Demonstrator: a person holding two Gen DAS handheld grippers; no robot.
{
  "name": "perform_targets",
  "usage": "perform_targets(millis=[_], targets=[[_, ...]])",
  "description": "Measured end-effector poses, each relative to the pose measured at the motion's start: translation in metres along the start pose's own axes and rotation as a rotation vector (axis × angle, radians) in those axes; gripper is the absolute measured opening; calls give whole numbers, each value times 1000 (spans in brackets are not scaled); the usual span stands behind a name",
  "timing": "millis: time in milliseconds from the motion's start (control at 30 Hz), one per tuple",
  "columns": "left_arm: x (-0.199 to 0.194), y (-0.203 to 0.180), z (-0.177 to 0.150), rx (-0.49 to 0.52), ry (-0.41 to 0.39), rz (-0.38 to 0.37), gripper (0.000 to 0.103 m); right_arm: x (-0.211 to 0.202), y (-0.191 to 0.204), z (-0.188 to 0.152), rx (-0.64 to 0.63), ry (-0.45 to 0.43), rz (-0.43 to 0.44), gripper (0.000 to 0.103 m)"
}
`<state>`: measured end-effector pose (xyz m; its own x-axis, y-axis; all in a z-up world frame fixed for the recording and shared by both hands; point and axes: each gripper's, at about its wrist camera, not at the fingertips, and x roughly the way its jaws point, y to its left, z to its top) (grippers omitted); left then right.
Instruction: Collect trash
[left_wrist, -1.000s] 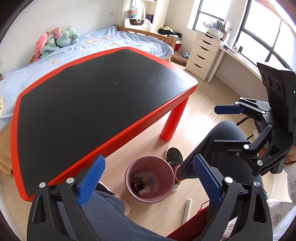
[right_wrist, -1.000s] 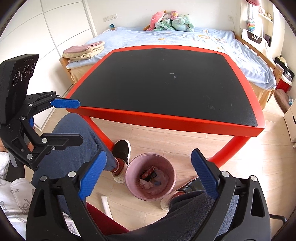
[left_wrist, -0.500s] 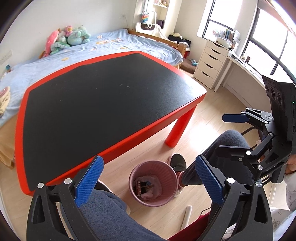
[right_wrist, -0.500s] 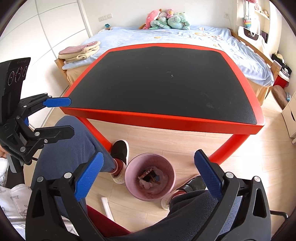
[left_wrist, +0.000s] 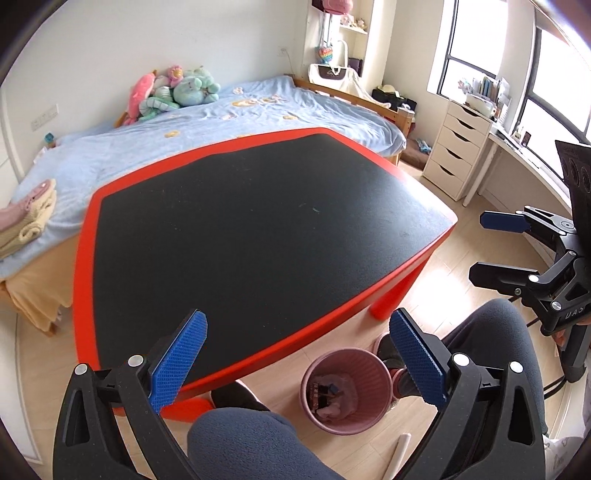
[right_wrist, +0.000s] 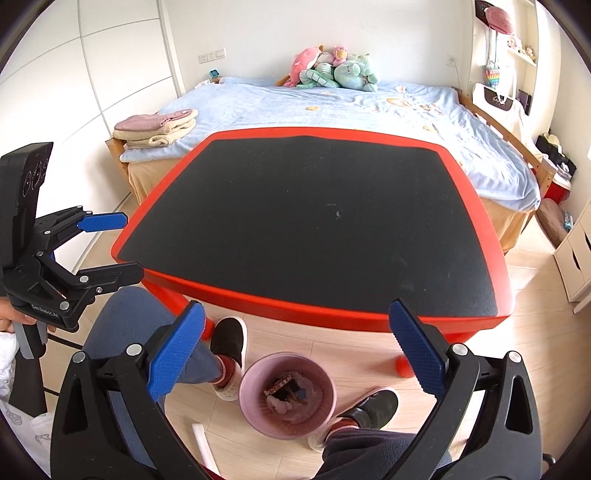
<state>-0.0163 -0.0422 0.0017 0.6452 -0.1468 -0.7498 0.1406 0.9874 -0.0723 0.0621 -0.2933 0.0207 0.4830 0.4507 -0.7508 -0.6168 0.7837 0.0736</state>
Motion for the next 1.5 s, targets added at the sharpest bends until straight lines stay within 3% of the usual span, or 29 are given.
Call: perform_targets(millis=[333, 567, 800, 1500], targets=[[-2, 26, 32, -63, -57, 86, 95, 16, -3, 58, -33, -65, -7, 99], [10, 36, 41, -85, -42, 53, 97, 34, -7, 82, -46, -58, -12, 99], [15, 38, 47, -113, -47, 89, 97, 44, -9, 83, -34, -42, 1, 99], [21, 39, 52, -124, -46, 56, 97, 54, -15, 82, -16, -21, -3, 99]])
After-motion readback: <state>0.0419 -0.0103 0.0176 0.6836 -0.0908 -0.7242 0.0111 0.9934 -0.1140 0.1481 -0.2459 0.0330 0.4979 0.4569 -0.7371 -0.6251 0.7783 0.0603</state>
